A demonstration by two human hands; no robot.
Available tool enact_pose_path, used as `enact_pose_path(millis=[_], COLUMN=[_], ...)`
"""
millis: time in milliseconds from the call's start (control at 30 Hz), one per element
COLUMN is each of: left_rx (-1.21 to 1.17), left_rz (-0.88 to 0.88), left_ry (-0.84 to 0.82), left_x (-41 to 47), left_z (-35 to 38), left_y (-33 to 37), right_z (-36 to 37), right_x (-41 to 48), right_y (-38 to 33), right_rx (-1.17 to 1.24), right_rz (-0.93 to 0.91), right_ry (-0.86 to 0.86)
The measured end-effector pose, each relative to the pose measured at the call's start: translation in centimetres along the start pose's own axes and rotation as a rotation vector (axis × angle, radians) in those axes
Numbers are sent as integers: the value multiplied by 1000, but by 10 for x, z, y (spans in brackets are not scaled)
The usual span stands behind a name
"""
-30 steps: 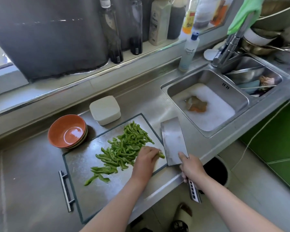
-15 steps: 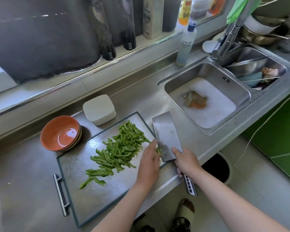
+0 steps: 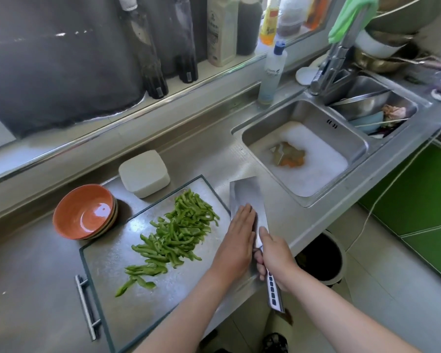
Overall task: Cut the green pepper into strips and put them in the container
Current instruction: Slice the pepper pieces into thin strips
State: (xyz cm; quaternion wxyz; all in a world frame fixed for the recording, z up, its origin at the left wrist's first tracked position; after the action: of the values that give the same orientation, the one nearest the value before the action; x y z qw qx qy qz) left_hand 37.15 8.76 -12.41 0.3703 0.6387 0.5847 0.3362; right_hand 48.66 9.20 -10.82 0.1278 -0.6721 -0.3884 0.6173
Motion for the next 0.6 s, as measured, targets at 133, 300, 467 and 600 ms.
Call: enact_pose_path(millis=[133, 300, 467, 600], left_rx=[45, 104, 109, 232], left_rz=[184, 371, 389, 360], left_ry=[-164, -319, -464, -528], left_x=[48, 101, 126, 142], left_z=[26, 108, 211, 268], left_y=[50, 120, 164, 176], right_z=[-64, -175, -279, -331], right_x=[-8, -22, -22, -12], right_y=[-12, 3, 50, 81], right_rx=[111, 222, 282, 317], right_rz=[-31, -31, 27, 85], right_ry=[117, 263, 359, 372])
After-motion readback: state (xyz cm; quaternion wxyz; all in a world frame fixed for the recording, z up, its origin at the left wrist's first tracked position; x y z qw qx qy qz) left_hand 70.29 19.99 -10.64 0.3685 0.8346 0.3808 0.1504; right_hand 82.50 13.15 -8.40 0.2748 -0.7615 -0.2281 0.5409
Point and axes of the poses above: each hand's wrist, its own x-axis towards the middle knuckle, its own z-axis out of the palm, y = z × x, the point moved 3 cm from there along x, towards the middle knuckle, and after that the axes turned 10 degrees about -x, right-handed, at the moved point
